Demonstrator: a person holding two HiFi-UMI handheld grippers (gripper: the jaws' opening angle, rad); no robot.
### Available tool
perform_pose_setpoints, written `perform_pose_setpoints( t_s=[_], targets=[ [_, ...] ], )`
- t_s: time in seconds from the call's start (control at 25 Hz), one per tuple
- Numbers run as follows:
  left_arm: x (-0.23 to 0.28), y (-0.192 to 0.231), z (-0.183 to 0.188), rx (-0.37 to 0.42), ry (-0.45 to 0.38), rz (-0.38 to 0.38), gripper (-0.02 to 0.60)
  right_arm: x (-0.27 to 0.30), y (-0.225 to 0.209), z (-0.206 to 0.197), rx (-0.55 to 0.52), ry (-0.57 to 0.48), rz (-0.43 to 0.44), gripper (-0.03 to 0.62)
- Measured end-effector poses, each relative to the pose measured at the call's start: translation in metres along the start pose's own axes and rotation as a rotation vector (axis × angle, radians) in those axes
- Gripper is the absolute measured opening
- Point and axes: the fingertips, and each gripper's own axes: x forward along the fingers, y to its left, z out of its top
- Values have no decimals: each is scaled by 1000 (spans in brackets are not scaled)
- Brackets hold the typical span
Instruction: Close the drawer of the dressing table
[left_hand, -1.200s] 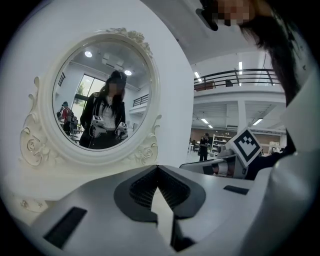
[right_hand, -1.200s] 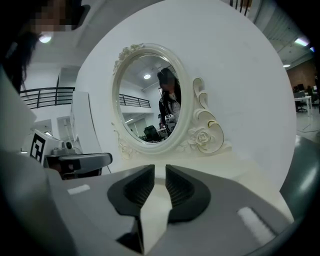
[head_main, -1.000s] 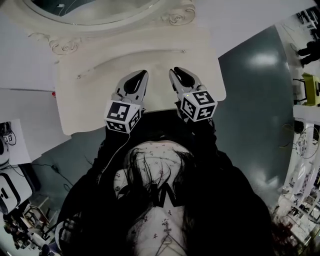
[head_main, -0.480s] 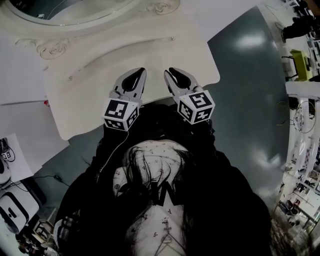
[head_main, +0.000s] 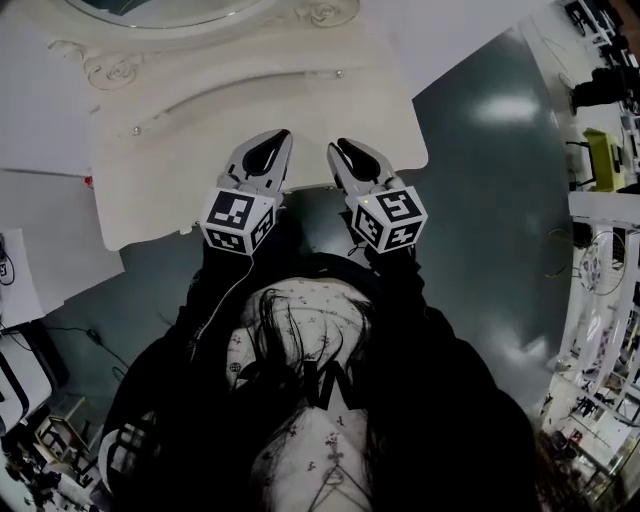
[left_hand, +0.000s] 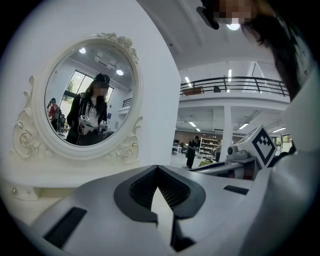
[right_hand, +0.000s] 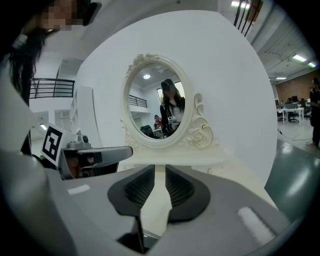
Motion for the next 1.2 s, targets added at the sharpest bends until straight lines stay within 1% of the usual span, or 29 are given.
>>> perform_pose_setpoints(
  t_s=[0.16, 0.36, 0.52, 0.64, 0.8, 1.0, 1.2],
  targets=[
    [-4, -41, -11, -19, 4, 26, 0, -37, -6, -10, -13, 7, 33, 75],
    [-13, -98, -30, -19, 15, 51, 0, -84, -11, -27, -31, 17, 78, 75],
    [-27, -136, -53, -30, 42, 88, 0, -118, -10, -51, -39, 43, 116, 75],
    [-39, -160, -65, -24, 67, 113, 0, -137, -9, -65, -26, 50, 141, 75],
    [-55, -179, -74, -8, 97, 136, 0, -154, 0, -81, -8, 55, 167, 75],
    [-73, -185, -76, 4, 114, 168, 0, -164, 19, -89, 3, 47, 199, 75],
    [-85, -192, -76, 15, 118, 162, 0, -169, 29, -86, 10, 19, 212, 75]
  ],
)
